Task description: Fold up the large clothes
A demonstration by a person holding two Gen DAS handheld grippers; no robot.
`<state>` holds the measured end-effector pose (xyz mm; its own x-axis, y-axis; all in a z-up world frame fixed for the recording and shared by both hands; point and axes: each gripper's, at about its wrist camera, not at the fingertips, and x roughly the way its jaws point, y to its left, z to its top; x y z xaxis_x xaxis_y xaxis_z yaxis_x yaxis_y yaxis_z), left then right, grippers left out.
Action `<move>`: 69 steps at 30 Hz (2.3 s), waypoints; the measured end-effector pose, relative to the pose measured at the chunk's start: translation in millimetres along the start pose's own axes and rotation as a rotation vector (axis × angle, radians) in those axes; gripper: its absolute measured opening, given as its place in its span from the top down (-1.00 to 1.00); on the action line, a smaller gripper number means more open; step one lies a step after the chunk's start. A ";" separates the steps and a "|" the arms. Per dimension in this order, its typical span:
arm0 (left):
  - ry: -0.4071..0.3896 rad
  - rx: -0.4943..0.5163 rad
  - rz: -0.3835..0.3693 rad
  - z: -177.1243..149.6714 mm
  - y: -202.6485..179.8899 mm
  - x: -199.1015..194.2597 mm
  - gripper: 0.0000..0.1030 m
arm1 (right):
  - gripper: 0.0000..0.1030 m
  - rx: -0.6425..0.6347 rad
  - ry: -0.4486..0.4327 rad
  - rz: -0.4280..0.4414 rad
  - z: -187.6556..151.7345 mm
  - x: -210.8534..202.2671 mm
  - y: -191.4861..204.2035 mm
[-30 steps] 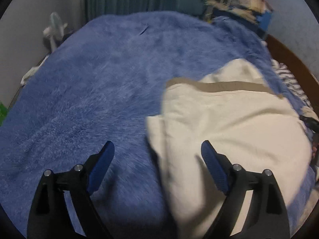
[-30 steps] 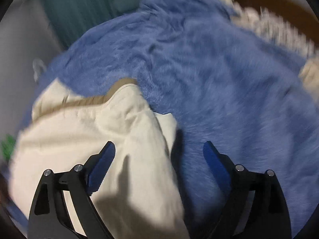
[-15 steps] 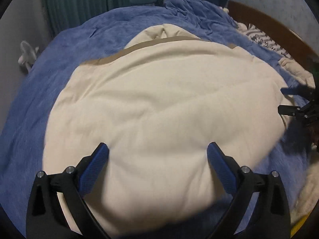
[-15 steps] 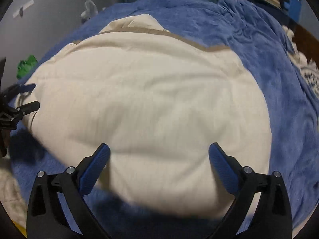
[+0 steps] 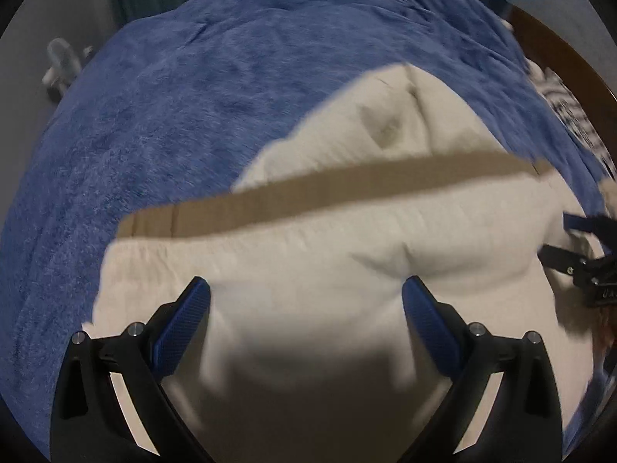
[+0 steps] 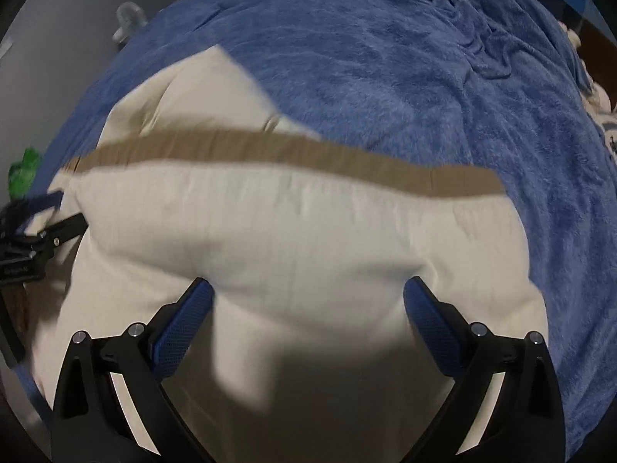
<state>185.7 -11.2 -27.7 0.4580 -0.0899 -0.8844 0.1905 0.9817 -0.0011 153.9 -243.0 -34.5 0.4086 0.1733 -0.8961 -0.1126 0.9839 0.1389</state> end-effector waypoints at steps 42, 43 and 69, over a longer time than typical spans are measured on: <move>-0.061 -0.257 -0.013 -127.9 100.2 -55.2 -0.87 | -0.78 -0.155 -0.256 -0.046 -158.9 -115.9 12.9; -0.062 -0.255 -0.011 -128.6 99.5 -56.1 -0.87 | -0.78 -0.175 -0.238 -0.049 -170.6 -115.4 17.3; -0.208 -0.103 -0.012 -268.4 -26.1 -183.4 -0.87 | -0.87 0.050 -0.267 -0.087 -264.6 -131.1 55.7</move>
<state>-136.3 24.8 9.3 0.6277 -0.1239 -0.7686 0.1125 0.9913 -0.0680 -145.6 -222.6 -20.9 0.6400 0.0871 -0.7635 -0.0247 0.9954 0.0929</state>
